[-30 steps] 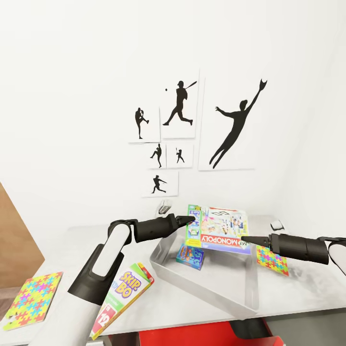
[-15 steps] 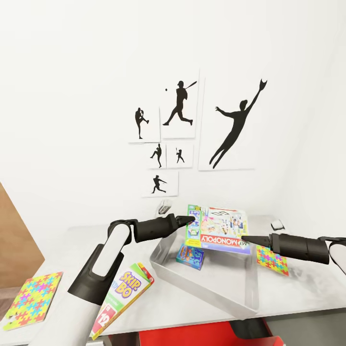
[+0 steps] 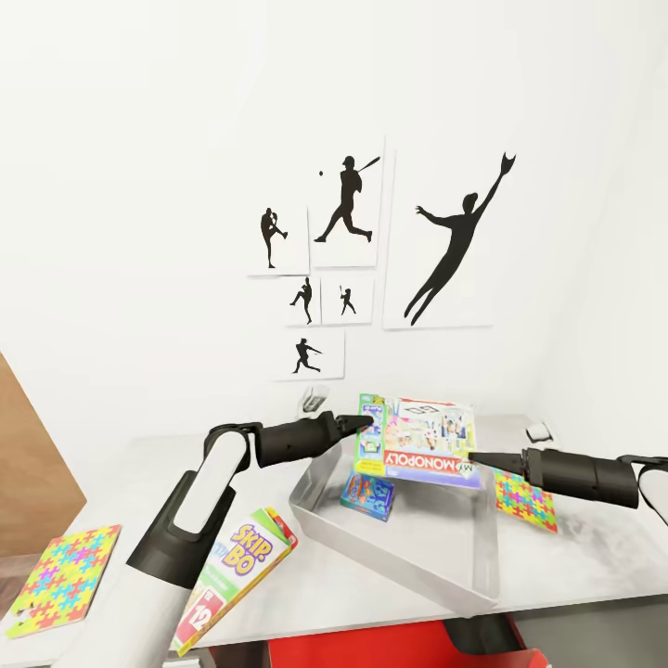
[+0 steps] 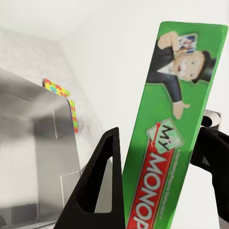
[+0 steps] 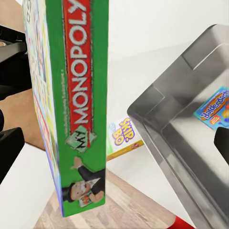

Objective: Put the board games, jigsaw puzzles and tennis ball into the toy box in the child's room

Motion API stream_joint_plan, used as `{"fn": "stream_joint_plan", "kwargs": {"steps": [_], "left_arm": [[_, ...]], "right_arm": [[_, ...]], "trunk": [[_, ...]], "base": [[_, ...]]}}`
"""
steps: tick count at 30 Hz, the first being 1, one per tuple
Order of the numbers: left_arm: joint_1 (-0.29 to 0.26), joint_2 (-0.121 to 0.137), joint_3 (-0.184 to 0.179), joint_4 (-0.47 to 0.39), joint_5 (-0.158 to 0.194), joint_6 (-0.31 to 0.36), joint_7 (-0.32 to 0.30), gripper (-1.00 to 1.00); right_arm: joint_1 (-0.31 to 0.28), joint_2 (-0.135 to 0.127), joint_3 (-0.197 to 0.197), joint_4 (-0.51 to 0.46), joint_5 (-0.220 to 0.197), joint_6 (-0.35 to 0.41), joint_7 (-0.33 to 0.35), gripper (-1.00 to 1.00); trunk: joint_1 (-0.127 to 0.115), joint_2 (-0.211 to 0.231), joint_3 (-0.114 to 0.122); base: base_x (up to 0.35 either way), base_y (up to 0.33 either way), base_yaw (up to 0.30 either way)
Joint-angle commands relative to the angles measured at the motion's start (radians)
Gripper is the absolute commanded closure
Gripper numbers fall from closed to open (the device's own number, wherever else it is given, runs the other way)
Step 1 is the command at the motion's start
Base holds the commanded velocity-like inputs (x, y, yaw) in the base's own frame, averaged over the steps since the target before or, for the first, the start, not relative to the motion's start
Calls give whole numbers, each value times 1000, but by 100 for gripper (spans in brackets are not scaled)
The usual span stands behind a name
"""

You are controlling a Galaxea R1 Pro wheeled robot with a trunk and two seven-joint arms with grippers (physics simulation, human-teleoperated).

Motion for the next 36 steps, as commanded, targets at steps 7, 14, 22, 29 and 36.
{"fn": "stream_joint_plan", "kwargs": {"steps": [7,14,22,29,36], "left_arm": [[1,30,35,-5,1,4,-14,100],[6,79,102,0,6,7,-36,100],[9,113,137,15,-1,17,-64,100],[8,122,145,33,-7,22,-64,100],[4,130,147,74,-9,23,-59,100]], "right_arm": [[-3,-1,-1,11,8,2,-26,-100],[-4,-1,-2,16,9,2,-82,-100],[-3,1,-3,18,7,2,-112,-100],[-3,2,-4,18,5,2,-120,-100],[-2,5,-24,19,6,2,-123,-100]], "trunk": [[1,-2,-1],[1,-2,2],[1,-2,6],[1,-2,7],[1,-2,8]], "base": [[0,0,-47],[0,0,-178],[0,0,-164],[0,0,-51],[0,0,-27]]}}
